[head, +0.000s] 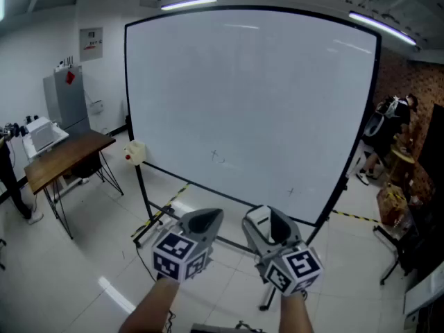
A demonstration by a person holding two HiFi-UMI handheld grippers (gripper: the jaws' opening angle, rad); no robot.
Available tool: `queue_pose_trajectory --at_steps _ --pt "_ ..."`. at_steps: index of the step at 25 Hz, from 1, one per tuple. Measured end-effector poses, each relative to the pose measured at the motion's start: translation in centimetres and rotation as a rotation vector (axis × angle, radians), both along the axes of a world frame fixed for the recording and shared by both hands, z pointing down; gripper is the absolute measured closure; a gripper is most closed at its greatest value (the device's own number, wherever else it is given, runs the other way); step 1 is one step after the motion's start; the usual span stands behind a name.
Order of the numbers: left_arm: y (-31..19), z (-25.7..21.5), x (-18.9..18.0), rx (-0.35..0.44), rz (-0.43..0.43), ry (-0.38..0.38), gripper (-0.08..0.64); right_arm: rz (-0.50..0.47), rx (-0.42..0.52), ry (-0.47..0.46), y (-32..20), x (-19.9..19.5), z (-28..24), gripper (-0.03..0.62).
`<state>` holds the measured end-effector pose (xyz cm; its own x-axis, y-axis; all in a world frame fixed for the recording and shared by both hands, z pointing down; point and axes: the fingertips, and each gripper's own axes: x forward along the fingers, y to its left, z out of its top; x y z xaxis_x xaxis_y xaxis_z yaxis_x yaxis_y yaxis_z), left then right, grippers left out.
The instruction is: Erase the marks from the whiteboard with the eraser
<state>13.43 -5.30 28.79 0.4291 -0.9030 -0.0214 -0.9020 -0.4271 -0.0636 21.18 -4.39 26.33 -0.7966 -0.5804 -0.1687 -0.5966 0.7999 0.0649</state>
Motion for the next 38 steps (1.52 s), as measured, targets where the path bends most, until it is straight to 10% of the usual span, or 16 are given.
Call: queue_pose_trajectory --at_steps 17,38 --pt "-2.9 0.4 -1.6 -0.010 -0.025 0.002 0.568 -0.022 0.004 0.003 -2.9 -1.3 0.1 0.327" --pt "-13.7 0.8 -14.6 -0.018 0.152 0.095 0.568 0.180 0.007 0.080 -12.4 -14.5 -1.0 0.327"
